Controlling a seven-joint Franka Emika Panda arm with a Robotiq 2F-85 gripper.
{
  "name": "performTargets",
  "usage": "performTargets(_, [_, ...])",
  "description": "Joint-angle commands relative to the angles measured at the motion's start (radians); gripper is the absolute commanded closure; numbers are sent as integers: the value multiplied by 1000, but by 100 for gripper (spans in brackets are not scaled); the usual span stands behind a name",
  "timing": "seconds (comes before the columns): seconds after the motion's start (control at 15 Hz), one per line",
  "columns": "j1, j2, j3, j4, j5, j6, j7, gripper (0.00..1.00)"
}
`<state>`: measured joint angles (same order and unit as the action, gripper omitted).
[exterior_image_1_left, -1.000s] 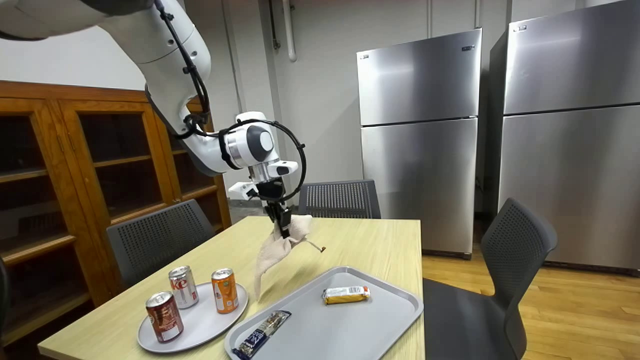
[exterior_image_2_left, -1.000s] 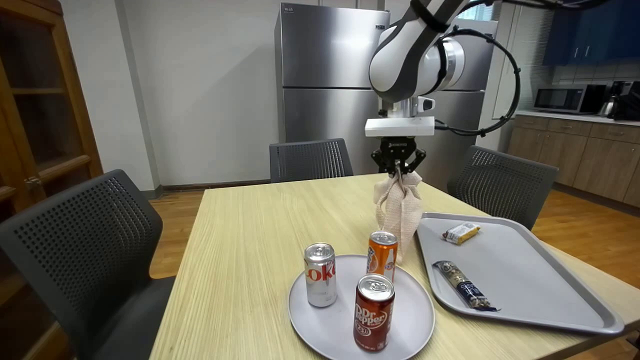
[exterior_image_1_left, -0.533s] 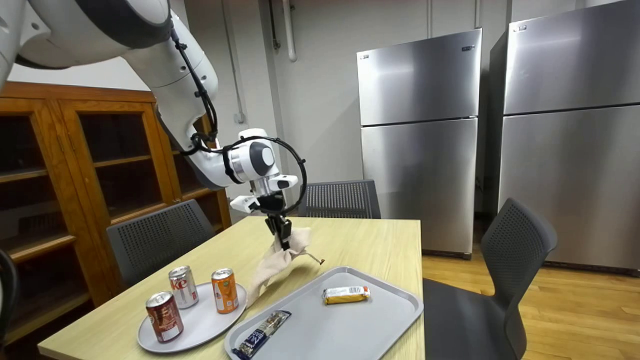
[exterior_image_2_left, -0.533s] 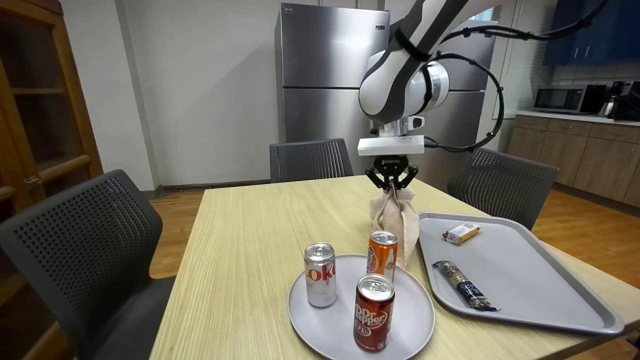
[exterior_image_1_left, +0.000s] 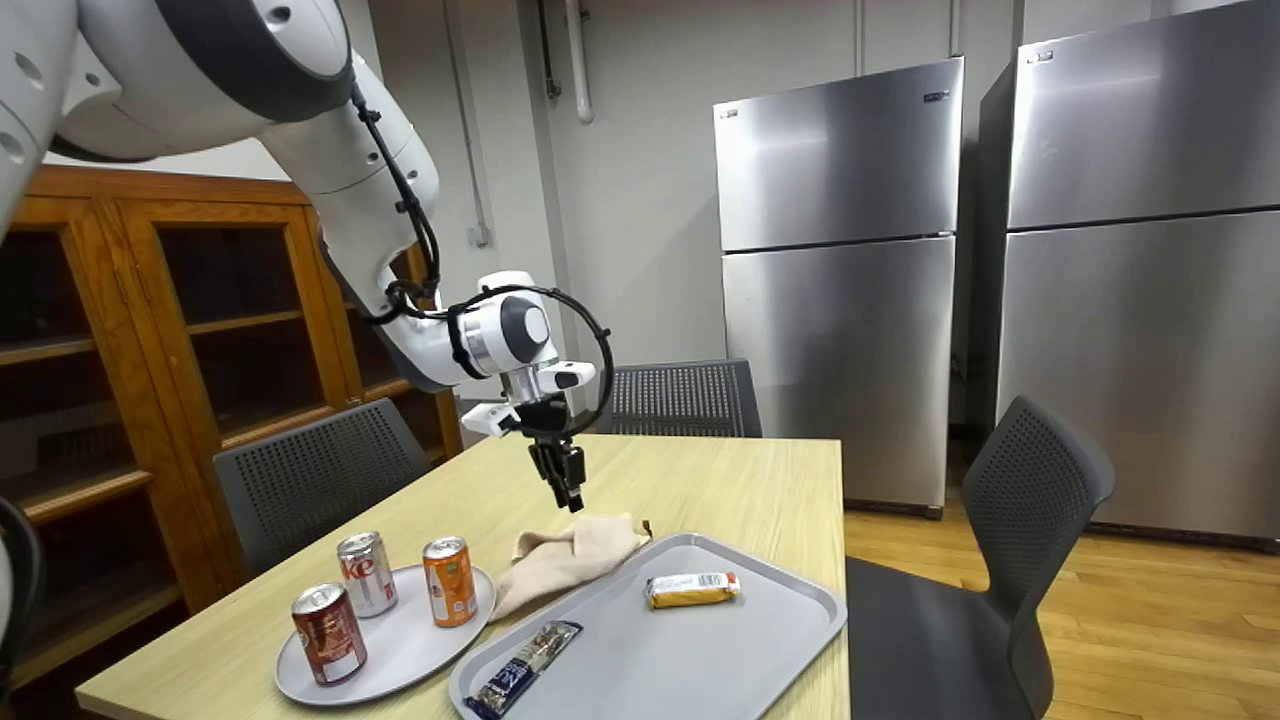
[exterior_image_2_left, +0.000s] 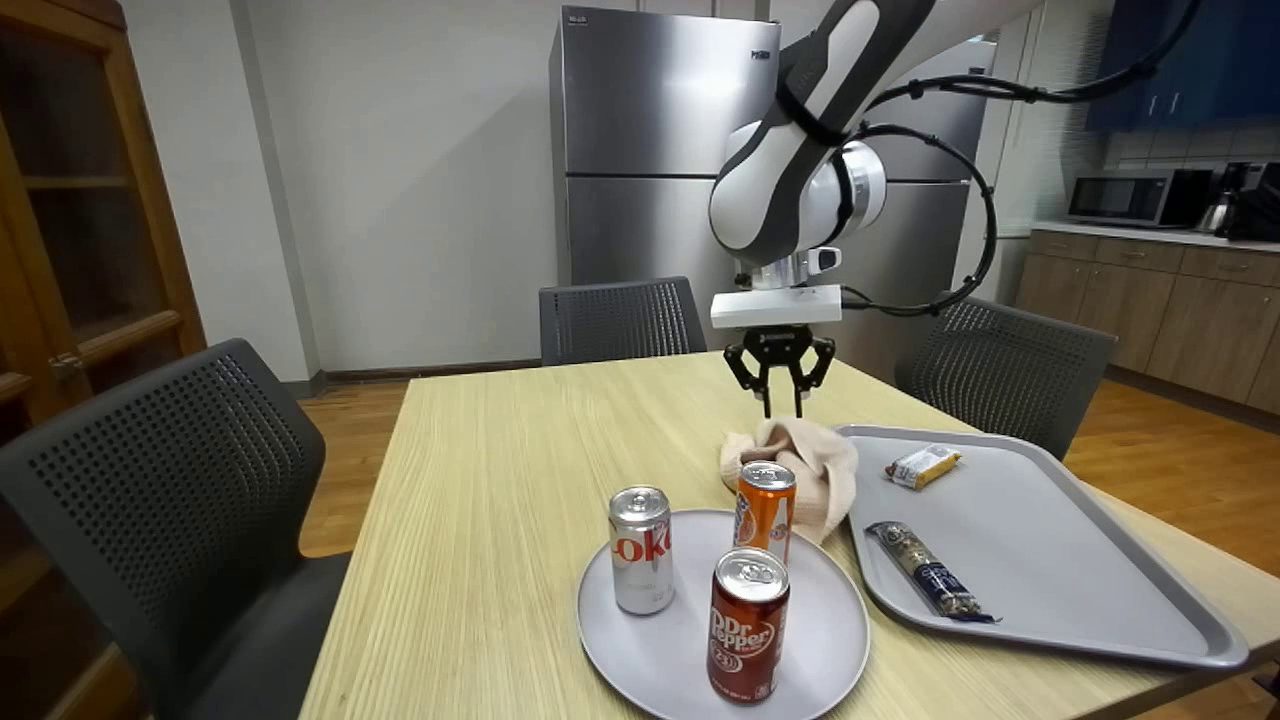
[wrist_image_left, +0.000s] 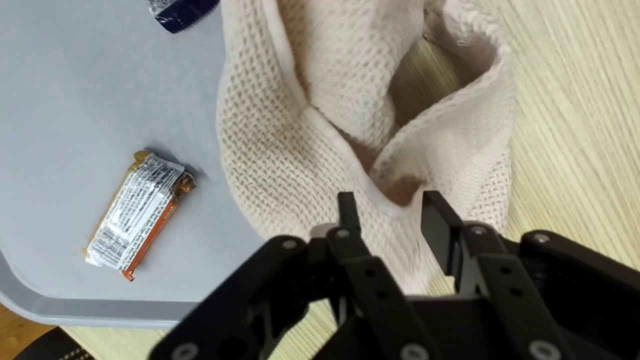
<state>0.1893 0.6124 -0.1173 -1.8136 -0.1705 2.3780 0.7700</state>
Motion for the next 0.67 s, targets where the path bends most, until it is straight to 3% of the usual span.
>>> performTargets(0.0, [18,-2,-16,27,-15,-42,2,28])
performTargets(0.27, [14,-36,-18,-5,-14,-31,-4,1])
performTargets(0.6, [2,-122,-25,-92,-11,-17,-14,0])
